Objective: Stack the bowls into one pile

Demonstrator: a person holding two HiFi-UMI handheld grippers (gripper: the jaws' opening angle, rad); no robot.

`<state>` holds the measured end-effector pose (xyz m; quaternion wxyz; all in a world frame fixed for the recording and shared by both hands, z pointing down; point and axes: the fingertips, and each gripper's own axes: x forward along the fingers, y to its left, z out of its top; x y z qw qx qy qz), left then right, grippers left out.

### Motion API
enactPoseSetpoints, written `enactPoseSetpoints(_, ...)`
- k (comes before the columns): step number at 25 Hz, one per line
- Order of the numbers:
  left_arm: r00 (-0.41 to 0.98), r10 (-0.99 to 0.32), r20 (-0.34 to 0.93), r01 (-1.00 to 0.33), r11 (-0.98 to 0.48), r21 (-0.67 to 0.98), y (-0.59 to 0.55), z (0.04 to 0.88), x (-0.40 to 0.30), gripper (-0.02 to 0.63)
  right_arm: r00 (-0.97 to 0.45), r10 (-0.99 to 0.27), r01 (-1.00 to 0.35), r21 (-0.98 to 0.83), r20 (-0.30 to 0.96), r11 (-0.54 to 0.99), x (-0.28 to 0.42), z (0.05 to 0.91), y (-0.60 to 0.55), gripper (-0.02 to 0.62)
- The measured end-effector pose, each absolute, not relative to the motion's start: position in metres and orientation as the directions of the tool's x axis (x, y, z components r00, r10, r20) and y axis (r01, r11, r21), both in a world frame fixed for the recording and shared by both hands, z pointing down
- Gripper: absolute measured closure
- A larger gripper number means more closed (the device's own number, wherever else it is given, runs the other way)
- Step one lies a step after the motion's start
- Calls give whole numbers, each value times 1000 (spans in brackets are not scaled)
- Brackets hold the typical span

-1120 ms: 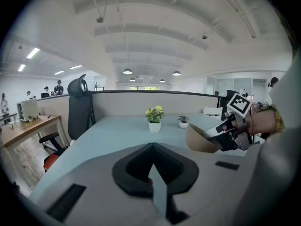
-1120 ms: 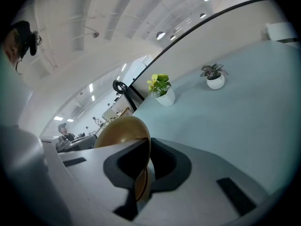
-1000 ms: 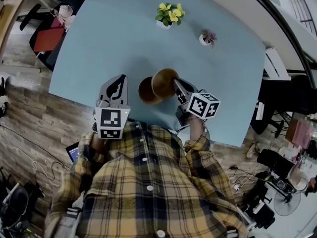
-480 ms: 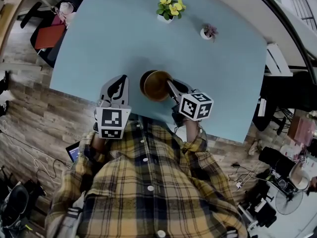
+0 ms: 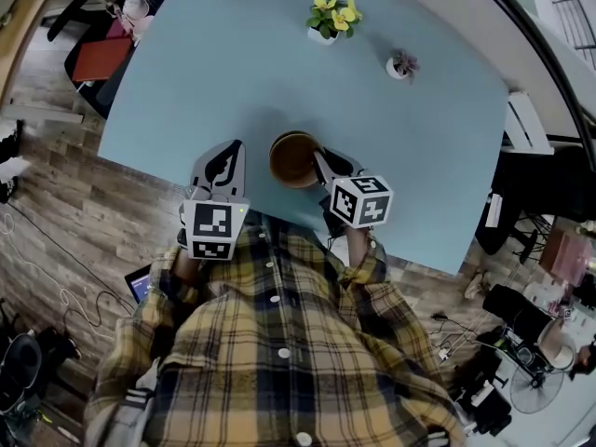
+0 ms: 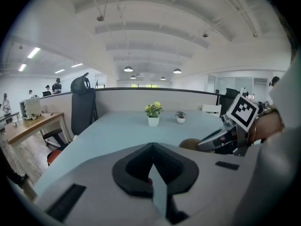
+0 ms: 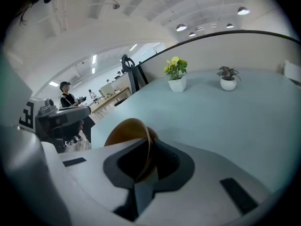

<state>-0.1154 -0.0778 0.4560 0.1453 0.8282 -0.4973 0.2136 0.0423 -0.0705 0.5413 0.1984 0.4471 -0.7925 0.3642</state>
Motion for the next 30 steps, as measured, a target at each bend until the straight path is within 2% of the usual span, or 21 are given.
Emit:
enactPoseSetpoints(7,407,-762,503,-889,-457,27,-78,458,-114,614,-495,-566,-865,-310,660,394,40,542,-74,558)
enactPoseSetpoints(24,399,-774,492,-893,-449,18,-87,456,-102,614,-516,-616,-850,-267,596,454,44,531,-82,379)
enactPoseSetpoints(30,402,-779,482,-892,-452,13,-96,450,-97,614,-526,-676,-848,-263,515,460,51,510,-94,337)
